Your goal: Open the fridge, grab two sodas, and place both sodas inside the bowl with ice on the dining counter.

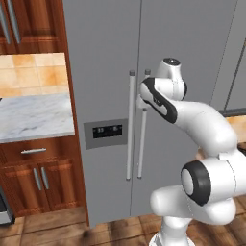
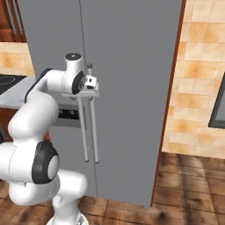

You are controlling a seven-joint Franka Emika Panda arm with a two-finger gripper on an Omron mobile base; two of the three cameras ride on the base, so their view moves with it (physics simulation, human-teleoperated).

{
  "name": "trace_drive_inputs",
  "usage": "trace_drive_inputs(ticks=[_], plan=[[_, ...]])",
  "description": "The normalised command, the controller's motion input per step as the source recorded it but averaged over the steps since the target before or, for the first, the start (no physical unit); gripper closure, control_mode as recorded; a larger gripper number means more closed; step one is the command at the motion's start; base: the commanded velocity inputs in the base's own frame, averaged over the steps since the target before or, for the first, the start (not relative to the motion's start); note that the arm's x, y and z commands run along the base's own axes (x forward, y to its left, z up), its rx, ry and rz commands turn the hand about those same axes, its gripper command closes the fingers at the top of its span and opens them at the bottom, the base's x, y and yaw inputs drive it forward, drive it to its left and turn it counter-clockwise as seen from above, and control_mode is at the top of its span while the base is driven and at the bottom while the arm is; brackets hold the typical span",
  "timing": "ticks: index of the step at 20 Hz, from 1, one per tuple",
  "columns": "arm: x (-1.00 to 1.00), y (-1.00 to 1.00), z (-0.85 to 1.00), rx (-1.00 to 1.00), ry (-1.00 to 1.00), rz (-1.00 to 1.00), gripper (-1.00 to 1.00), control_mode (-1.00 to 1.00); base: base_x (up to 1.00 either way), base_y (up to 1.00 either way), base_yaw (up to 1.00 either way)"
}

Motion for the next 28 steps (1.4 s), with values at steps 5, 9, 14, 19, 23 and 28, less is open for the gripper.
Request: trace_drive_inputs(ticks=[5,9,14,19,23,28], plan=[[0.50,0.00,-0.35,0.00,-0.01,-0.06,-1.00,-1.00,0.00,0.00,0.00],[0.47,0.00,-0.34,0.00,-0.03,-0.06,-1.00,-1.00,0.00,0.00,0.00],[0.36,0.00,-0.36,0.00,-0.14,-0.02,-1.00,-1.00,0.00,0.00,0.00],[0.36,0.00,-0.37,-0.01,-0.19,0.00,-1.00,-1.00,0.00,0.00,0.00],[0.40,-0.02,-0.21,0.00,-0.08,-0.01,-1.00,-1.00,0.00,0.00,0.00],[0.43,-0.06,0.00,0.00,0.01,-0.03,-1.00,-1.00,0.00,0.00,0.00]])
